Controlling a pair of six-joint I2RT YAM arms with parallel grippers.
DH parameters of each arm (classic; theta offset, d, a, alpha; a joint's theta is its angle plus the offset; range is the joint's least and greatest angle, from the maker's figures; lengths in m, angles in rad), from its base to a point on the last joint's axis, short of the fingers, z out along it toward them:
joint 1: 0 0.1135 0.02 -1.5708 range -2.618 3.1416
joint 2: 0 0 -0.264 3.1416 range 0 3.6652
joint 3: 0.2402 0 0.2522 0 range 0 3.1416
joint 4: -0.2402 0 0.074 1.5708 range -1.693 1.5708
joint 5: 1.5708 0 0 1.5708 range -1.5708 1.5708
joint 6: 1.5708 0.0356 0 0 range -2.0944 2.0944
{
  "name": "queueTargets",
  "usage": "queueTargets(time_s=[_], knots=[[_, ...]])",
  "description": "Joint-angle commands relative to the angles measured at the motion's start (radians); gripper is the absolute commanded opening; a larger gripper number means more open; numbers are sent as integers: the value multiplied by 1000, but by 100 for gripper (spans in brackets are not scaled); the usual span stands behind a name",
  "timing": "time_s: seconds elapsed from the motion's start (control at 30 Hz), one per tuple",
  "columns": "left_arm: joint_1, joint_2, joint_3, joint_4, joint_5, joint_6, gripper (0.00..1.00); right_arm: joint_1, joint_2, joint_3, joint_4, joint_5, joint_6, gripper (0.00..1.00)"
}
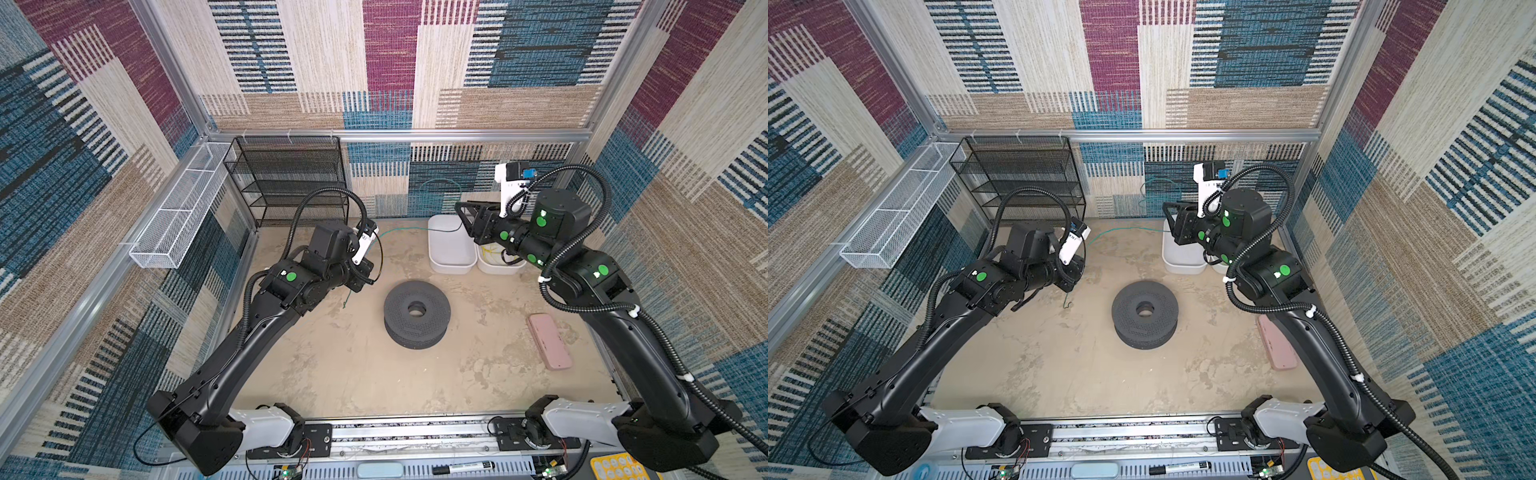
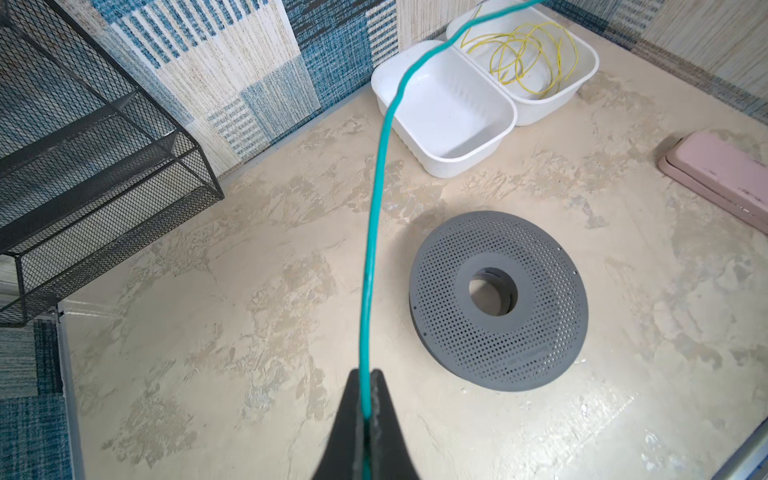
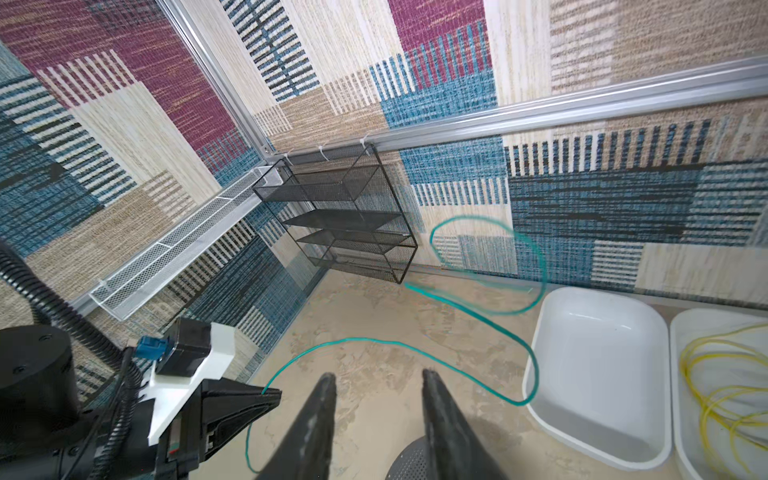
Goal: Wrap the cables
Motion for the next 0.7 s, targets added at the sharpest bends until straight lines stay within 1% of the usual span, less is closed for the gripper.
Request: queueTargets(time_s=[0.0, 0.07, 0.2, 0.37, 0.47, 0.57, 0.67], knots=[[0, -13, -8, -25, -18, 26, 0, 1, 41, 17, -63, 88, -109, 46], [0, -16, -14, -28, -22, 30, 0, 1, 66, 10, -78, 106, -139, 48], [-1, -19, -24, -34, -10, 34, 0, 1, 94, -9, -80, 73, -172, 50], [-1, -27, -36, -41, -10, 43, 0, 1, 127, -24, -68, 159, -201, 54], [-1, -36, -44, -42, 1, 39, 0, -2, 158, -22, -67, 229, -219, 54], [-1, -43, -51, -42, 7, 39, 0, -6, 192, -12, -73, 244, -239, 52], [-1, -55, -59, -42, 9, 39, 0, -18, 217, -13, -56, 234, -253, 50]])
